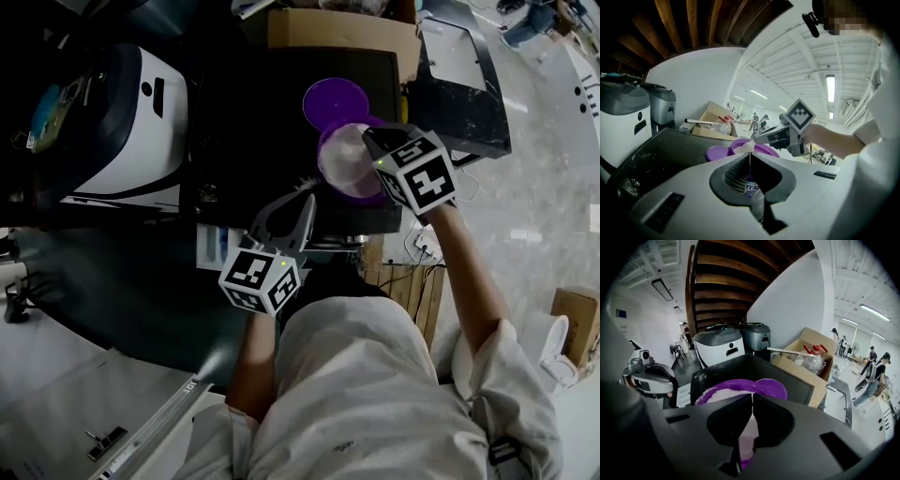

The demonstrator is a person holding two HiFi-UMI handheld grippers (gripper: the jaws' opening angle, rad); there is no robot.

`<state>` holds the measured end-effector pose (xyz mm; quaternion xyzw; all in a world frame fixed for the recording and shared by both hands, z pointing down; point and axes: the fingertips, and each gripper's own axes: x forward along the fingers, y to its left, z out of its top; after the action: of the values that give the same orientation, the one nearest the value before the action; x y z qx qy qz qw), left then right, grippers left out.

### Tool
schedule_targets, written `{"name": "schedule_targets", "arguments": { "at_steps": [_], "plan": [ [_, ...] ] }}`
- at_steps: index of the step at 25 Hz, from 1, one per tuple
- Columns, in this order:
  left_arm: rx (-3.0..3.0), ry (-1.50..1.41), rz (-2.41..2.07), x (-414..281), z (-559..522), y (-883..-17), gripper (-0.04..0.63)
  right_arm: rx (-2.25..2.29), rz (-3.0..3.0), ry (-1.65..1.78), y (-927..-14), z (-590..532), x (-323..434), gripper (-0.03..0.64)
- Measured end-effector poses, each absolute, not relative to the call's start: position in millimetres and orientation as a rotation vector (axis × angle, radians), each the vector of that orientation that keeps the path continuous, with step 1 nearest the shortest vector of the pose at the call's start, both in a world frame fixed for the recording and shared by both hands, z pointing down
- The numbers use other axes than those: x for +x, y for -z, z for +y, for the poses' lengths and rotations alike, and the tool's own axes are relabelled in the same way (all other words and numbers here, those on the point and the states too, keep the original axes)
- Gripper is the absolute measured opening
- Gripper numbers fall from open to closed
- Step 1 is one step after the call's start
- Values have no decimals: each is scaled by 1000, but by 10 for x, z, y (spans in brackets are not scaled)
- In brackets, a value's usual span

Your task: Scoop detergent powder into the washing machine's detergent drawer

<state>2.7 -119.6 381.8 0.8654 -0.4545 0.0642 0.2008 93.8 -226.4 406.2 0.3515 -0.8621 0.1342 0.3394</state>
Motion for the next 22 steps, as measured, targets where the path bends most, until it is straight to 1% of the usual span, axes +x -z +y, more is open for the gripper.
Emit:
{"name": "schedule_targets", "arguments": {
  "at_steps": [22],
  "plan": [
    [2413,-138,-1301,71,-1205,-3805,21,674,-2298,-387,-4170,-1939,671,5]
  ]
}}
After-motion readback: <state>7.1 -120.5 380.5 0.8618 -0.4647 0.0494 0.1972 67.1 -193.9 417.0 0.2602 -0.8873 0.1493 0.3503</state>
